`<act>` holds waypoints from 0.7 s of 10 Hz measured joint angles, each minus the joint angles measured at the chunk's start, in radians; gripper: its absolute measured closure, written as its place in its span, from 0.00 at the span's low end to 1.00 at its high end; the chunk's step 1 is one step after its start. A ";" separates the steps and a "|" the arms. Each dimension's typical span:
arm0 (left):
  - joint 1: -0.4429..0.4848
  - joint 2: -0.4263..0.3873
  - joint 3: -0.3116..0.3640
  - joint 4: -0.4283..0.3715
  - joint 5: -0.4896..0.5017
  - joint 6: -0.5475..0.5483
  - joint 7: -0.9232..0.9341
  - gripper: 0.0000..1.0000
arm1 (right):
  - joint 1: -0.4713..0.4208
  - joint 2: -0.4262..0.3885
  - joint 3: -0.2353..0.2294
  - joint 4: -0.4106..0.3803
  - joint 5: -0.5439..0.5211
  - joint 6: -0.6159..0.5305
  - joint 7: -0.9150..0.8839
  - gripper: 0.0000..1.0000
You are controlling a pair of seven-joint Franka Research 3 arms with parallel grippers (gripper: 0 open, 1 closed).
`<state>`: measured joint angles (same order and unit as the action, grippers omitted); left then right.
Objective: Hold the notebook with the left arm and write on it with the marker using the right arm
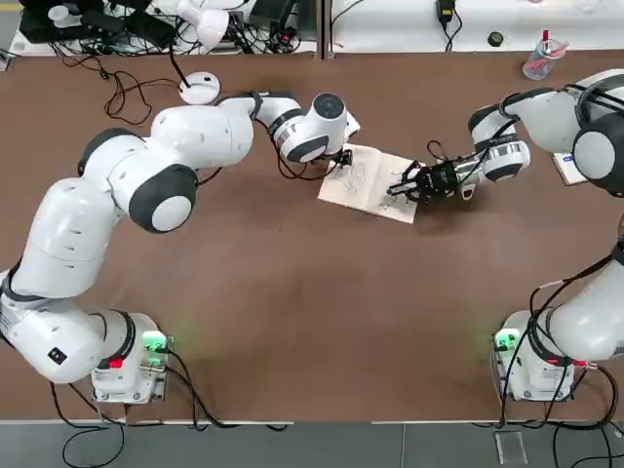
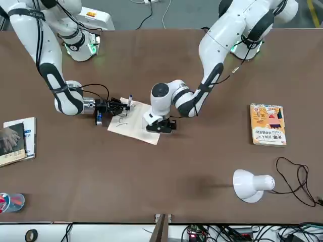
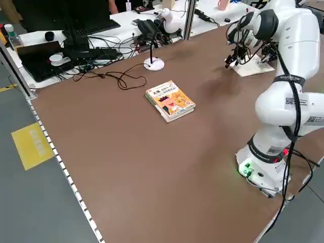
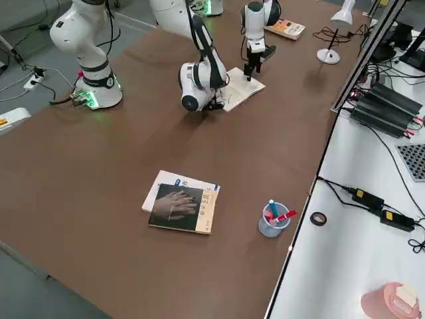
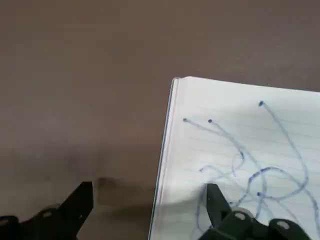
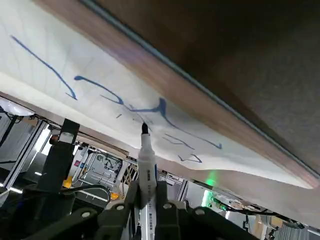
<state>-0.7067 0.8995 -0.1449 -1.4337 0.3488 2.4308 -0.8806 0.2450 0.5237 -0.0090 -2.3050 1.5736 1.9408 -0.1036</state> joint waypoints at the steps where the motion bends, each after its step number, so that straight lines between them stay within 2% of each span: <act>1: 0.000 0.000 0.000 0.000 0.000 0.000 0.000 0.00 | 0.000 0.000 0.001 -0.004 0.000 -0.003 -0.006 0.83; 7: 0.000 0.000 0.000 0.000 0.001 0.000 0.000 0.00 | 0.009 0.000 0.005 -0.017 0.000 -0.018 -0.022 0.83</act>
<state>-0.7067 0.8995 -0.1449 -1.4337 0.3498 2.4310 -0.8805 0.2536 0.5238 -0.0040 -2.3221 1.5735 1.9233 -0.1258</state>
